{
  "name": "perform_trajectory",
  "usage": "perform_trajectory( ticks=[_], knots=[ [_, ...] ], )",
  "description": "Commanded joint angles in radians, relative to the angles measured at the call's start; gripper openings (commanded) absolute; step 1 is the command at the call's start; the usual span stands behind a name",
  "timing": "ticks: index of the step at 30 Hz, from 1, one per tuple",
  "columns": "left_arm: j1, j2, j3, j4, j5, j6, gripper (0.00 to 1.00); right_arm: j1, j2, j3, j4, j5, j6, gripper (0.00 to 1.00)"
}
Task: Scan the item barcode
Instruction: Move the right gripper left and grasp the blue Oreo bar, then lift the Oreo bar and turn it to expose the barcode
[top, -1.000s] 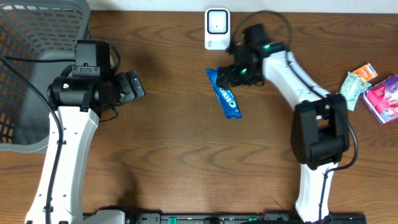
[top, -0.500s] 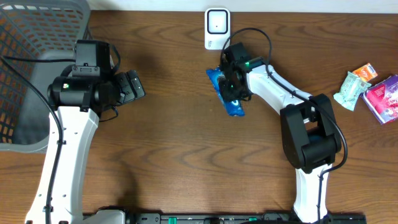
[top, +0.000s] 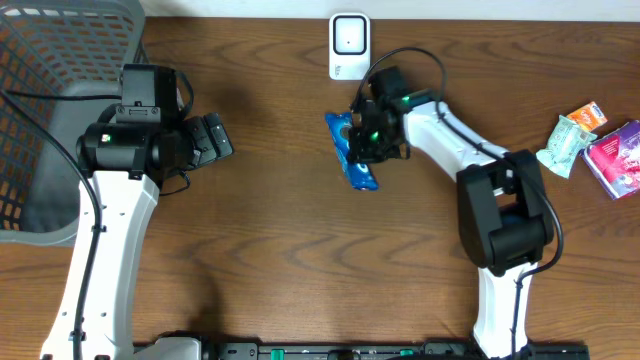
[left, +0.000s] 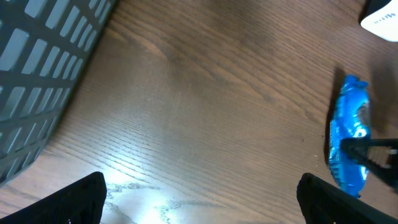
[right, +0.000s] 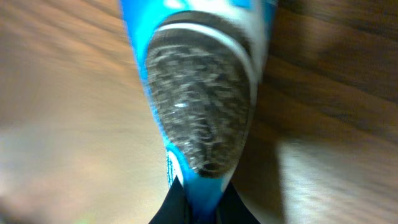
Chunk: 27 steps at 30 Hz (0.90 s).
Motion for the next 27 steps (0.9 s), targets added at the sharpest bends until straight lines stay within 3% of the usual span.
perform_trajectory(
  ticks=[1, 4, 12, 27],
  knots=[
    [0.002, 0.003, 0.005, -0.001, -0.012, -0.002, 0.97, -0.084, -0.016, 0.064, 0.019, -0.396, 0.146, 0.02],
    [0.002, 0.003, 0.005, -0.001, -0.012, -0.002, 0.98, -0.143, -0.016, 0.064, 0.049, -0.638, 0.174, 0.02],
    [0.002, 0.003, 0.005, -0.001, -0.012, -0.002, 0.98, -0.232, -0.016, 0.062, 0.024, -1.059, 0.152, 0.02],
    [0.002, 0.003, 0.005, -0.001, -0.012, -0.002, 0.98, -0.249, -0.016, 0.062, 0.013, -1.025, 0.087, 0.01]
  ],
)
